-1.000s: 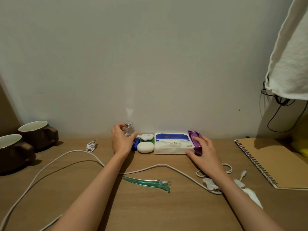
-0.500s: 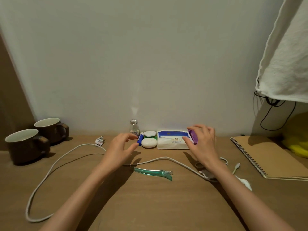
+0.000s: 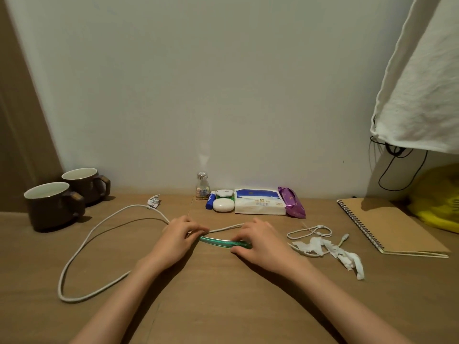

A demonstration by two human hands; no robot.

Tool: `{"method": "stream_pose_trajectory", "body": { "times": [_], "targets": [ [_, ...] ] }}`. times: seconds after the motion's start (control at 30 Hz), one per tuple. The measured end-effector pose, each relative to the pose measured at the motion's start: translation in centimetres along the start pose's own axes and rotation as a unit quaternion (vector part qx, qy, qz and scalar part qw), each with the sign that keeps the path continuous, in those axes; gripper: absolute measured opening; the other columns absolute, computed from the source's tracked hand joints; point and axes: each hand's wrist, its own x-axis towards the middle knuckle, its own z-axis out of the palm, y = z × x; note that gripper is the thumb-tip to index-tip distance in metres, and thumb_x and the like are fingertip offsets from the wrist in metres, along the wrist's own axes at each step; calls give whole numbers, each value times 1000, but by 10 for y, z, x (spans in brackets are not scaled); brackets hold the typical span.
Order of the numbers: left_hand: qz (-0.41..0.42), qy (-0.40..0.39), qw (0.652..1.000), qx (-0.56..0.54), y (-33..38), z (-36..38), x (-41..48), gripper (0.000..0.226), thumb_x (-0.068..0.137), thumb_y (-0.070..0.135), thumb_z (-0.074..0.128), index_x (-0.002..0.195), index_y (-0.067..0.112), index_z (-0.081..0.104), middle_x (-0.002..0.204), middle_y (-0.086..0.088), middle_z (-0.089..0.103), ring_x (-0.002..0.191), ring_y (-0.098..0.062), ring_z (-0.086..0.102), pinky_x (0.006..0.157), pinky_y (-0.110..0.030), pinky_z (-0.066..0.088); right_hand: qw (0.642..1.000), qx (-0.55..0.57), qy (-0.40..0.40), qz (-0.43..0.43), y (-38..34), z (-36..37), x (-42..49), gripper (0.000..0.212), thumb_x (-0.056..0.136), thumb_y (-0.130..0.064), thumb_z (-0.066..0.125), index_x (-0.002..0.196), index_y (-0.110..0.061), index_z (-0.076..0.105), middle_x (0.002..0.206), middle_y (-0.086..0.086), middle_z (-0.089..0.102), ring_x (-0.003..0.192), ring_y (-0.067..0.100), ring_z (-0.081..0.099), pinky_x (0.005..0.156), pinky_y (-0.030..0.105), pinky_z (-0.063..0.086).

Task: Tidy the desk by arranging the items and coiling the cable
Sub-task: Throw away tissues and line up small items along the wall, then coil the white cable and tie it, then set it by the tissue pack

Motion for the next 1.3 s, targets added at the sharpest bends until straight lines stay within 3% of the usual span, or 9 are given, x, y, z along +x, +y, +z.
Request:
{"method": "stream_pose_trajectory", "body": {
  "times": [0.2, 0.3, 0.4, 0.57, 0.93, 1.2, 1.3],
  "targets": [
    [-7, 25, 998, -50, -1, -3, -6, 21, 91, 23, 58, 103, 34, 71, 93, 11, 61, 92, -6, 53, 75, -15, 36, 1000, 22, 3, 6, 4, -11, -9, 26, 90, -40, 58, 113, -30, 67, 99, -10, 61, 94, 9, 49, 80, 27, 43],
    [-19, 40, 998, -51, -2, -3, -10, 20, 89, 21, 60, 102, 32, 71, 93, 8, 63, 92, -9, 53, 75, -20, 36, 996, 62, 52, 48, 24, -25, -8, 21, 89, -33, 63, 107, -27, 72, 95, -7, 63, 90, 11, 53, 77, 28, 43],
    [-18, 50, 998, -43, -1, -1, -15, 18, 86, 26, 66, 101, 34, 71, 90, 9, 60, 91, -8, 52, 75, -19, 34, 991, 29, 89, 95, 51, -34, -2, 23, 87, -30, 66, 109, -24, 73, 101, -3, 68, 94, 16, 55, 82, 34, 46],
    [-15, 57, 997, -42, 4, -2, -21, 13, 83, 31, 68, 94, 35, 73, 88, 6, 58, 87, -8, 48, 70, -11, 31, 985, 11, 65, 163, 77, -26, 8, 26, 86, -26, 69, 111, -21, 71, 109, 2, 65, 101, 20, 56, 82, 31, 44],
    [1, 61, 997, -46, 5, -6, -24, 6, 80, 31, 71, 85, 32, 75, 82, 11, 60, 81, -4, 51, 67, -11, 33, 982, -57, 56, 170, 84, -5, 19, 26, 85, -37, 67, 110, -33, 70, 109, -1, 67, 103, 21, 52, 82, 36, 46],
    [8, 52, 998, -32, 5, -6, -23, 6, 80, 34, 71, 85, 34, 73, 82, 13, 62, 82, -5, 53, 69, -13, 36, 976, 11, 95, 197, 81, -6, 21, 21, 82, -26, 72, 103, -25, 73, 109, -4, 69, 101, 15, 60, 81, 33, 52],
    [17, 54, 998, -33, 5, -4, -22, 8, 80, 33, 71, 88, 33, 72, 84, 13, 63, 86, -6, 54, 70, -12, 35, 974, 43, 105, 196, 78, -21, 15, 21, 84, -23, 69, 104, -21, 73, 104, -2, 68, 80, 6, 56, 64, 17, 43]
  ]
}}
